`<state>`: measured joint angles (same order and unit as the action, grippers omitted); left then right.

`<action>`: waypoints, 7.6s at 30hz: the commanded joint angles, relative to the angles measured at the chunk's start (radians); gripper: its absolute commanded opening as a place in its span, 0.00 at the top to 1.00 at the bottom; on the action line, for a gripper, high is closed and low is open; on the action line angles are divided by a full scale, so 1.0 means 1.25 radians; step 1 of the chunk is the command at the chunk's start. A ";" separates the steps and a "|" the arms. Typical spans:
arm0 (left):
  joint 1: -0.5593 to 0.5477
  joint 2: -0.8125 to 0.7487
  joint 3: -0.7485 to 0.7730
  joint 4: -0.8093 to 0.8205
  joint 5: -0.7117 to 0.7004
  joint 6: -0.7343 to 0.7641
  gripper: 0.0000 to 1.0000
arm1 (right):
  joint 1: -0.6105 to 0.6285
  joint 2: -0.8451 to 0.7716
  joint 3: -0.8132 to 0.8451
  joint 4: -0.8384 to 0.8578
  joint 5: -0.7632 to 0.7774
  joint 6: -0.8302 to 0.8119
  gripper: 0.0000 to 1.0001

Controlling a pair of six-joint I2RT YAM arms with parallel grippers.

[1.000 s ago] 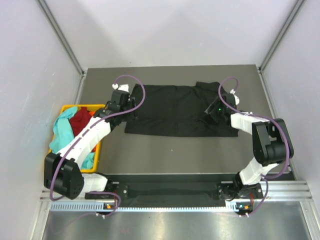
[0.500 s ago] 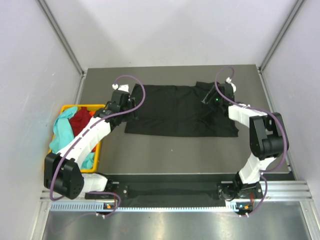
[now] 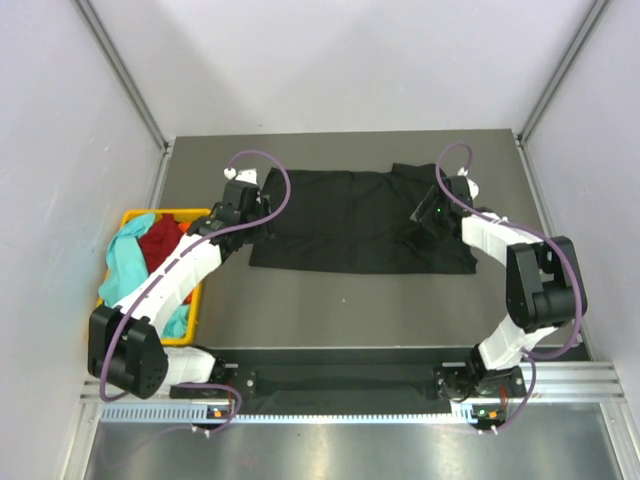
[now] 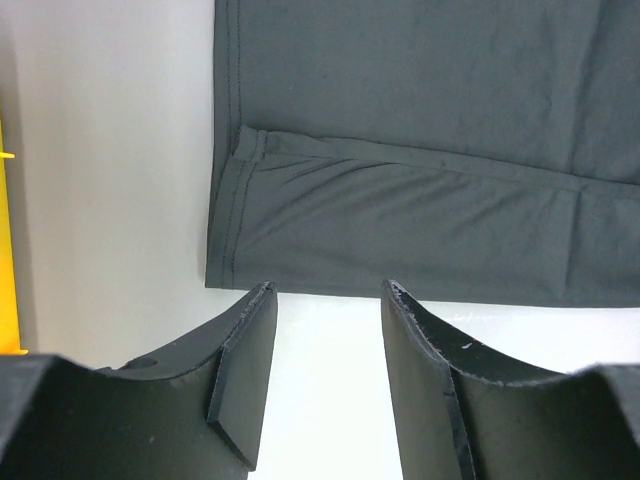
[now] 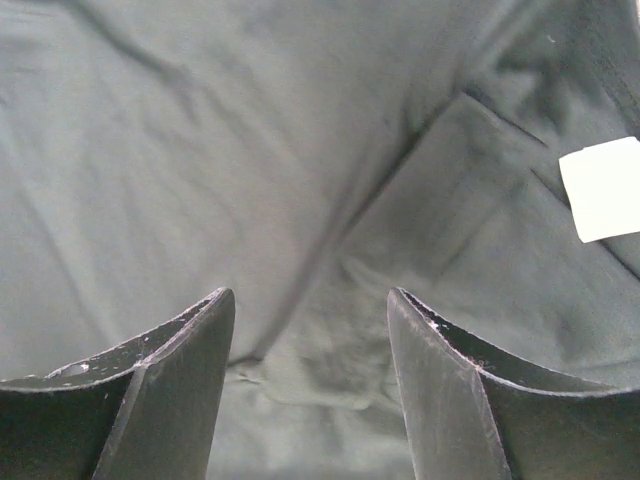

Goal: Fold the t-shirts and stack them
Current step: Fold the tshirt

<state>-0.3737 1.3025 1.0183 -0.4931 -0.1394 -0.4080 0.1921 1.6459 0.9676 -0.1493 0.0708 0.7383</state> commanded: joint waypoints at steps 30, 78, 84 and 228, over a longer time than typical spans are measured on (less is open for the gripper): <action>0.003 -0.009 -0.004 -0.001 -0.023 0.004 0.49 | 0.002 0.071 -0.016 0.113 0.022 -0.003 0.36; 0.004 -0.026 -0.008 0.001 -0.014 0.001 0.49 | 0.014 0.050 0.080 -0.014 -0.060 -0.078 0.35; 0.004 -0.027 -0.010 0.001 -0.017 0.002 0.49 | 0.014 0.059 0.070 -0.031 -0.015 -0.069 0.35; 0.098 0.141 -0.108 0.040 0.007 -0.179 0.49 | -0.294 -0.322 -0.221 -0.217 -0.004 -0.076 0.62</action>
<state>-0.2638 1.4818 0.8993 -0.4847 -0.0937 -0.6163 -0.1623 1.2629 0.6903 -0.5068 0.0620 0.6323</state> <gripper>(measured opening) 0.512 0.374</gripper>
